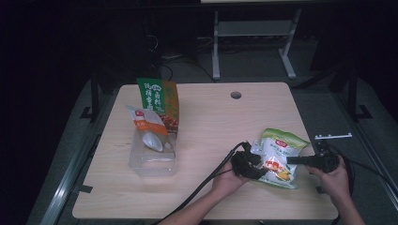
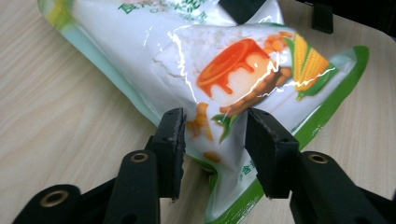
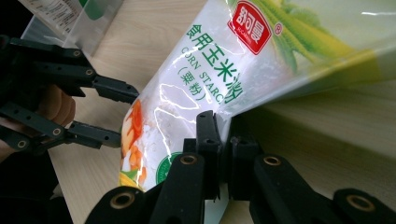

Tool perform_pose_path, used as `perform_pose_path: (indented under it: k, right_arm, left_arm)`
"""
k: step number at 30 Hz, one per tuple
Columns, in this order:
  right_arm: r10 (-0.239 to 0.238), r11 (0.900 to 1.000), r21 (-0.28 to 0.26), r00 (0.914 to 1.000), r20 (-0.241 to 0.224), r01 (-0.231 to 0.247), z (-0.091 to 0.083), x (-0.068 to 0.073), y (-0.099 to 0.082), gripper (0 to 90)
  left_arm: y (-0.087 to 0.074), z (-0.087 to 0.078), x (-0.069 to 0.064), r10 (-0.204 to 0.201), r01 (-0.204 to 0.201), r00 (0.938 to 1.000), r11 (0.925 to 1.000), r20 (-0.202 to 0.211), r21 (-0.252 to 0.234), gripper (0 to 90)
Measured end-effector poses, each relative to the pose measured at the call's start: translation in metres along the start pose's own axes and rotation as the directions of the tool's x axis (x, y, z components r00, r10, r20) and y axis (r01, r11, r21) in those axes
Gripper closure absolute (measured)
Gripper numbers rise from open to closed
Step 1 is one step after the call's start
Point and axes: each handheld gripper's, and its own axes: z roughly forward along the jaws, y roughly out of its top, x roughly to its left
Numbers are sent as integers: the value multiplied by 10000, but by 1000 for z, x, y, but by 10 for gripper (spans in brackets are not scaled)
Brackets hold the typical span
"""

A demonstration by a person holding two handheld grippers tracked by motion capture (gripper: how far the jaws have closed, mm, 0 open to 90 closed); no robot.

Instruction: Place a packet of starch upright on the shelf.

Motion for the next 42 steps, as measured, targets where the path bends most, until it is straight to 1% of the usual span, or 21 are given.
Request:
perform_pose_path:
  k: [3, 4, 7, 10, 12, 13, 16, 20, 22, 25, 28, 30, 31, 33, 34, 35, 36, 38, 40, 41, 42]
  right_arm:
    - [-325, 9994, -145, 9993, 168, 328, -5, 11, 2, 859]
    - [-471, 9987, -161, 9986, 240, 475, -6, 15, 3, 860]
    - [-915, 9953, -291, 9950, 406, 927, -9, 30, 7, 863]
    - [-1405, 9893, -309, 9885, 564, 1423, -12, 45, 11, 864]
    - [-1626, 9860, -281, 9848, 607, 1645, -13, 56, 14, 865]
    - [-1626, 9860, -281, 9848, 607, 1645, -13, 56, 14, 865]
    - [-2049, 9779, -288, 9768, 628, 2070, -12, 71, 19, 866]
    - [-2621, 9645, -141, 9624, 717, 2637, -5, 89, 27, 868]
    - [-2763, 9604, -173, 9584, 721, 2782, -2, 95, 30, 868]
    - [-2853, 9576, -197, 9557, 719, 2874, 0, 99, 32, 868]
    - [-3120, 9490, -210, 9469, 777, 3144, 5, 107, 38, 868]
    - [-3171, 9473, -210, 9450, 796, 3197, 6, 110, 39, 868]
    - [-3399, 9391, -224, 9366, 853, 3428, 8, 115, 42, 868]
    - [-3449, 9372, -231, 9347, 863, 3479, 9, 116, 43, 868]
    - [-3619, 9308, -201, 9279, 898, 3650, 11, 122, 46, 868]
    - [-3619, 9308, -201, 9279, 898, 3650, 11, 122, 46, 868]
    - [-3713, 9269, -224, 9242, 895, 3746, 13, 126, 48, 868]
    - [-3724, 9265, -218, 9239, 882, 3756, 14, 129, 49, 868]
    - [-3847, 9214, -236, 9191, 851, 3879, 16, 133, 51, 868]
    - [-3910, 9189, -211, 9165, 847, 3940, 17, 135, 52, 869]
    - [-4088, 9112, -175, 9088, 835, 4115, 19, 139, 53, 868]
  left_arm:
    - [-3, -6, 3, -338, 342, 9994, 9989, 102, -335, 548]
    - [-4, -9, 4, -242, 244, 9997, 9991, 54, -358, 547]
    - [-7, -14, 3, -289, 290, 9996, 9985, 25, -462, 538]
    - [-10, -20, 3, -311, 312, 9995, 9979, 29, -566, 526]
    - [-12, -24, 2, -290, 292, 9996, 9974, 34, -663, 523]
    - [-12, -24, 2, -290, 292, 9996, 9974, 34, -663, 521]
    - [-16, -31, 1, -160, 163, 9999, 9977, 53, -664, 513]
    - [-23, -41, 0, -205, 205, 9998, 9963, 12, -830, 501]
    - [-26, -47, 0, -205, 206, 9998, 9960, 27, -868, 499]
    - [-29, -53, -1, -101, 100, 9999, 9963, -7, -858, 491]
    - [-36, -64, -1, -125, 118, 9999, 9953, -69, -957, 478]
    - [-38, -67, -1, -113, 102, 9999, 9951, -107, -985, 476]
    - [-42, -72, -1, -181, 170, 9998, 9950, -103, -988, 465]
    - [-45, -75, -1, -232, 220, 9997, 9946, -102, -1012, 460]
    - [-50, -79, 0, -240, 219, 9996, 9941, -180, -1062, 449]
    - [-50, -79, 0, -240, 219, 9996, 9941, -180, -1062, 445]
    - [-55, -84, 1, -376, 351, 9991, 9931, -197, -1122, 439]
    - [-57, -86, 3, -401, 373, 9989, 9929, -222, -1127, 434]
    - [-60, -88, 6, -590, 553, 9979, 9911, -278, -1207, 409]
    - [-61, -89, 8, -719, 684, 9972, 9894, -229, -1278, 398]
    - [-61, -90, 11, -747, 706, 9968, 9890, -274, -1298, 338]
